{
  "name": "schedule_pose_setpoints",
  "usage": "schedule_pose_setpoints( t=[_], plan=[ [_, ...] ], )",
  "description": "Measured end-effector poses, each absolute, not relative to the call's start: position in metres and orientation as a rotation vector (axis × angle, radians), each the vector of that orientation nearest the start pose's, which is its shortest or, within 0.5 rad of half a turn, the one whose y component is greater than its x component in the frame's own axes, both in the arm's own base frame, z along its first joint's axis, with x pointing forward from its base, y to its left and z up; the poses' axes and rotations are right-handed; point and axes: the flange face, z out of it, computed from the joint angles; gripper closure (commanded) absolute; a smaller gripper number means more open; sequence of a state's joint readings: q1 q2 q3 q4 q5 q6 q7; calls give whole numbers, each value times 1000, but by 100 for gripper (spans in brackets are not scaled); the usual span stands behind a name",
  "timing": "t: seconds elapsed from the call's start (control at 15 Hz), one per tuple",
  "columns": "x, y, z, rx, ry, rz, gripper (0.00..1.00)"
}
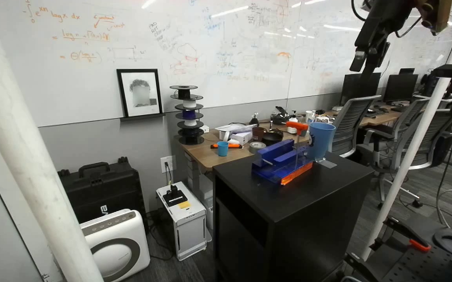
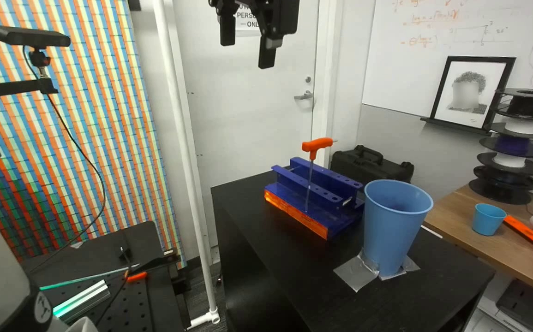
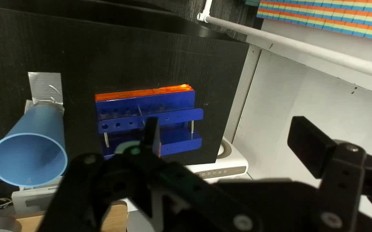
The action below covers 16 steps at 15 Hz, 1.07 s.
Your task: Remove the wrench from the toolbox and put it inside the large blue cup on the right
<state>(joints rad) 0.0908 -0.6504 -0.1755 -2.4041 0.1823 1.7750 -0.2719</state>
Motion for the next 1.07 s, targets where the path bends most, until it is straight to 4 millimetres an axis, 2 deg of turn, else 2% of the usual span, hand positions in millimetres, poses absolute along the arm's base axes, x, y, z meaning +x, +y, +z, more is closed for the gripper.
schedule_pose_setpoints(
  t=[0.2, 0.33, 0.53, 0.8, 1.07],
  plan=[
    [364, -23, 532, -2873, -279, -46, 0],
    [377, -23, 525, -2915, -297, 1, 0],
    [410, -23, 511, -2979, -318, 66, 0],
    [463, -22, 488, -3049, -328, 68, 0],
    [505, -8, 464, -3081, -337, 86, 0]
  ],
)
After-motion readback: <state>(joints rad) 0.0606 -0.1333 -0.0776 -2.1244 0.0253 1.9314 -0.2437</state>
